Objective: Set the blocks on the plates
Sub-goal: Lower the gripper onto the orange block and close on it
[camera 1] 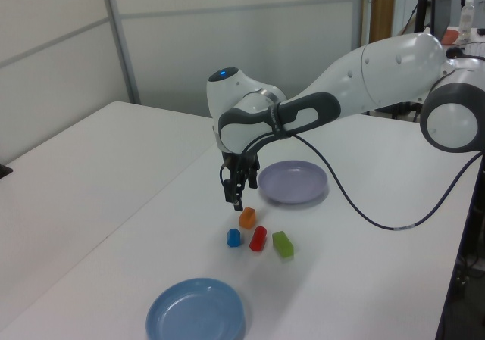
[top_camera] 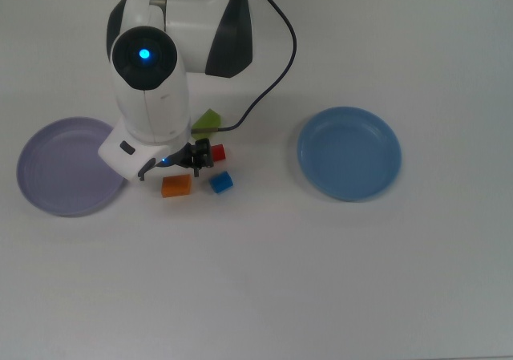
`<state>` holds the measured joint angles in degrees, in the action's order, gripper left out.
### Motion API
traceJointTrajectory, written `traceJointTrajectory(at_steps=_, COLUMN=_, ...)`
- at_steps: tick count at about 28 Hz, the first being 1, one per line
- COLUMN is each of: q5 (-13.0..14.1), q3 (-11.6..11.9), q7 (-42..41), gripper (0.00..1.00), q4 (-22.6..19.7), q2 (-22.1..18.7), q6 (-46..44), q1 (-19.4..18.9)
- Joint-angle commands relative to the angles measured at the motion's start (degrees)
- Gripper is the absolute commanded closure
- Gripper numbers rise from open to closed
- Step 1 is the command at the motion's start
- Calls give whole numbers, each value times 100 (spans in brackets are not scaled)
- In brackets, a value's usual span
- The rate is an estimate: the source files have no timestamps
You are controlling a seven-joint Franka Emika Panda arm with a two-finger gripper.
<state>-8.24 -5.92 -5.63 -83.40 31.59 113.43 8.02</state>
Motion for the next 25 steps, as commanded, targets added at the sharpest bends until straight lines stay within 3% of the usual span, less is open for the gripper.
traceJointTrajectory(at_steps=1, q5=-116, q3=12, q7=-87, gripper=0, q4=-106, q2=58, q6=188, q1=-125)
traceJointTrajectory(at_steps=6, q5=-380, q3=20, q7=-17, gripper=0, q4=-106, q2=155, q6=197, q1=-213)
traceJointTrajectory(at_steps=21, q5=-775, q3=91, q7=27, gripper=1, q4=-132, q2=340, q6=214, q1=-222)
traceJointTrajectory(at_steps=22, q5=-802, q3=91, q7=88, gripper=21, q4=-176, q2=340, q6=214, q1=-231)
traceJointTrajectory(at_steps=23, q5=-828, q3=91, q7=123, gripper=35, q4=-185, q2=340, q6=214, q1=-231)
traceJointTrajectory(at_steps=25, q5=-863, q3=91, q7=176, gripper=49, q4=-194, q2=340, q6=205, q1=-231)
